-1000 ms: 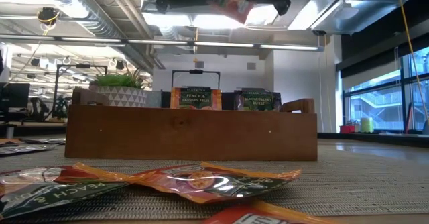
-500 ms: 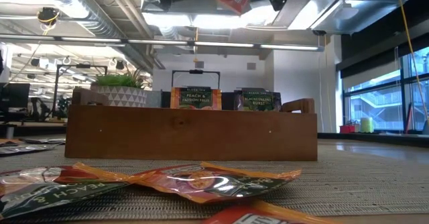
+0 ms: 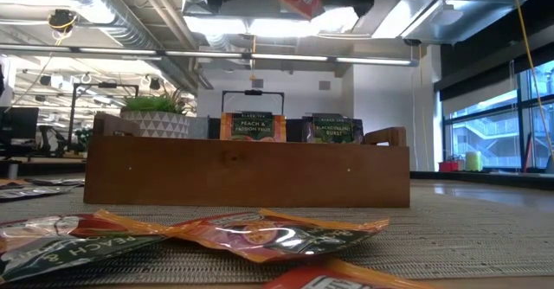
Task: Pick & Place Tea
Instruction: Put the orange tea bag into the middle section of the wooden organizer
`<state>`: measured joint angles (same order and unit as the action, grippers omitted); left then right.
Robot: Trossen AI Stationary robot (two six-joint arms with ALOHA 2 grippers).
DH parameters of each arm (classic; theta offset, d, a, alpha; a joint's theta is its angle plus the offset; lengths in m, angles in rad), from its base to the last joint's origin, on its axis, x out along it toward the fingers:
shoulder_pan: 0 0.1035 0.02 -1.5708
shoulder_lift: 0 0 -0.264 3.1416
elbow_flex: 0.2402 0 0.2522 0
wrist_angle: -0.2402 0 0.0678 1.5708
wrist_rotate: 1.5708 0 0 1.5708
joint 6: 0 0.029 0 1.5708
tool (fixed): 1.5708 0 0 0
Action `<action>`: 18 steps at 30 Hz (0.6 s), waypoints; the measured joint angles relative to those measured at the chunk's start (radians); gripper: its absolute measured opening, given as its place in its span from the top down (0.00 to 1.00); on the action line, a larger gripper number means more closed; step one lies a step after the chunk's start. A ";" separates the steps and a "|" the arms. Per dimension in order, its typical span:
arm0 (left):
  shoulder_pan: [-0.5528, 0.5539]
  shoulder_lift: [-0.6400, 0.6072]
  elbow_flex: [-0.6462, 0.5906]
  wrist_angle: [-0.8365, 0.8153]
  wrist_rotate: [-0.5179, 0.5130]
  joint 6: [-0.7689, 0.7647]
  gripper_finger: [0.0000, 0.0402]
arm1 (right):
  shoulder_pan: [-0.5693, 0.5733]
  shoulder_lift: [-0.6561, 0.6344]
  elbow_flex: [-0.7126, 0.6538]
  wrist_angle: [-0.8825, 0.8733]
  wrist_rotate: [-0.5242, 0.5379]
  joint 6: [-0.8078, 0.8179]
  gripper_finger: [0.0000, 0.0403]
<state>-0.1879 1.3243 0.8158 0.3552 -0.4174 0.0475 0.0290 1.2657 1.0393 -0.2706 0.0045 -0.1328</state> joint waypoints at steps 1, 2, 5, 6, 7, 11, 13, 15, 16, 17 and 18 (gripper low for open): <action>0.000 0.000 0.000 -0.012 0.009 -0.001 0.99 | -0.002 -0.003 0.000 -0.026 0.018 -0.006 0.78; 0.000 0.000 0.006 -0.037 0.022 -0.005 0.99 | -0.004 -0.005 0.000 -0.058 0.046 -0.008 0.75; 0.009 0.000 0.068 -0.193 0.055 -0.080 0.99 | -0.017 -0.007 0.000 -0.142 0.133 -0.002 0.69; 0.017 0.000 0.096 -0.264 0.079 -0.112 0.99 | -0.023 -0.007 0.000 -0.174 0.154 -0.002 0.68; 0.025 0.003 0.122 -0.337 0.119 -0.146 0.99 | -0.029 -0.007 0.000 -0.203 0.165 -0.002 0.67; 0.058 0.029 0.191 -0.538 0.341 -0.287 0.99 | -0.052 -0.004 0.000 -0.273 0.169 0.057 0.66; 0.069 0.044 0.203 -0.611 0.453 -0.321 0.99 | -0.061 -0.004 0.000 -0.290 0.170 0.089 0.66; 0.080 0.072 0.202 -0.648 0.532 -0.345 0.99 | -0.066 -0.004 0.000 -0.294 0.170 0.102 0.66; 0.086 0.087 0.202 -0.665 0.561 -0.367 0.99 | -0.068 -0.004 0.000 -0.295 0.170 0.102 0.66; 0.088 0.100 0.202 -0.686 0.585 -0.391 0.99 | -0.068 -0.004 0.000 -0.294 0.170 0.101 0.66; 0.089 0.118 0.201 -0.684 0.607 -0.411 0.99 | -0.068 -0.004 0.000 -0.290 0.170 0.102 0.66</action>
<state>-0.0991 1.4419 1.0172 -0.3288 0.1899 -0.3639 -0.0391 1.2621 1.0393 -0.5606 0.1745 -0.0310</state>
